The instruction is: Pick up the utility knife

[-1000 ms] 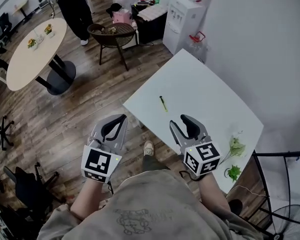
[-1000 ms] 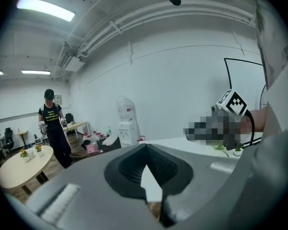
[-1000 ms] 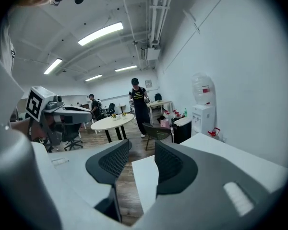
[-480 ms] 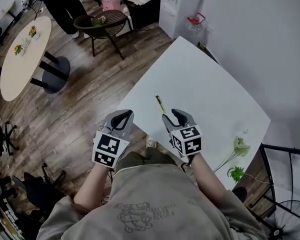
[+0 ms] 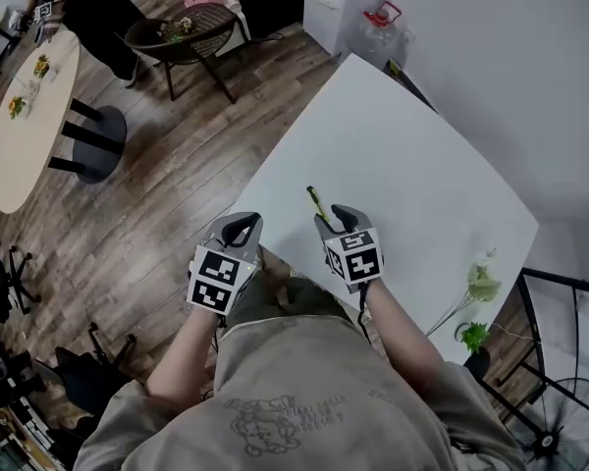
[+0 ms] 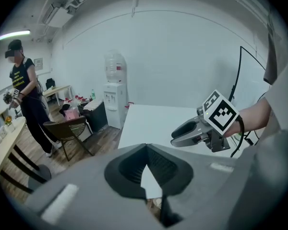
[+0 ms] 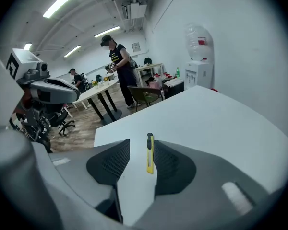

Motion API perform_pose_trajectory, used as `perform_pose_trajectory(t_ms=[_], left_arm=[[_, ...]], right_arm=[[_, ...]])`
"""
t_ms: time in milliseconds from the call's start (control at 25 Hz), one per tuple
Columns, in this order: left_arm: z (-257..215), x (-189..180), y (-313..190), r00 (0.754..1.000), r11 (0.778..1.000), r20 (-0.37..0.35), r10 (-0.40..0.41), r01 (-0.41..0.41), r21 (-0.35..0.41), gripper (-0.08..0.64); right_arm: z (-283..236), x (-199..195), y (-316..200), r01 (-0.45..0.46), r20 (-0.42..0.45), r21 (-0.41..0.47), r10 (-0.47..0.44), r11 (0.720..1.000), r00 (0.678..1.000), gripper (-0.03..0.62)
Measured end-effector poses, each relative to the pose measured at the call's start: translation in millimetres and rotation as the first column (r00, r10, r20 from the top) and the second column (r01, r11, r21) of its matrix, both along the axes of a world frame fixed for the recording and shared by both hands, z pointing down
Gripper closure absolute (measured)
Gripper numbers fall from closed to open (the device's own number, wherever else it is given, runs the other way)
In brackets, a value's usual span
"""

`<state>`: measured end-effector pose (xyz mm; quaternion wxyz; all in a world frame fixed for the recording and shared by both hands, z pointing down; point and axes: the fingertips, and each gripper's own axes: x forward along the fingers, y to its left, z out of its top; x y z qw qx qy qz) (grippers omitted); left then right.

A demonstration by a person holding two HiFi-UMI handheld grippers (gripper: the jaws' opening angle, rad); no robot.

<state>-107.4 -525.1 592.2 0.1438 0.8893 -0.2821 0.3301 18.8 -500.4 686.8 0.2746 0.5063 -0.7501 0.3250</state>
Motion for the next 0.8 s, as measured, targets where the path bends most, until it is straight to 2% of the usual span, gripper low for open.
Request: perform_pose_trajectory(t_ms=[200, 440, 640, 800], left_arm=[[30.8, 6.1, -6.7, 0.999, 0.995, -0.002, 0.04, -0.04, -0.088, 0.56], [62.2, 3.6, -21.7, 0.998, 0.986, -0.009, 0.066, -0.066, -0.15, 0.56], [85.1, 2.0, -26.8, 0.994, 0.977, -0.008, 0.105, -0.105, -0.184, 0.56], [98.9, -0.7, -31.1, 0.99, 0.969, 0.007, 0.139, -0.135, -0.206, 0.56]], right_arm=[[23.0, 4.7, -13.2, -0.02, -0.047, -0.041, 0.018, 0.999, 0.999, 0.431], [44.8, -5.4, -25.9, -0.033, -0.075, -0.077, 0.027, 0.997, 0.997, 0.428], [61.9, -12.1, -27.9, -0.033, -0.116, -0.111, 0.02, 0.993, 0.993, 0.426], [64.1, -8.8, -30.6, -0.072, -0.151, -0.095, 0.057, 0.993, 0.987, 0.429]])
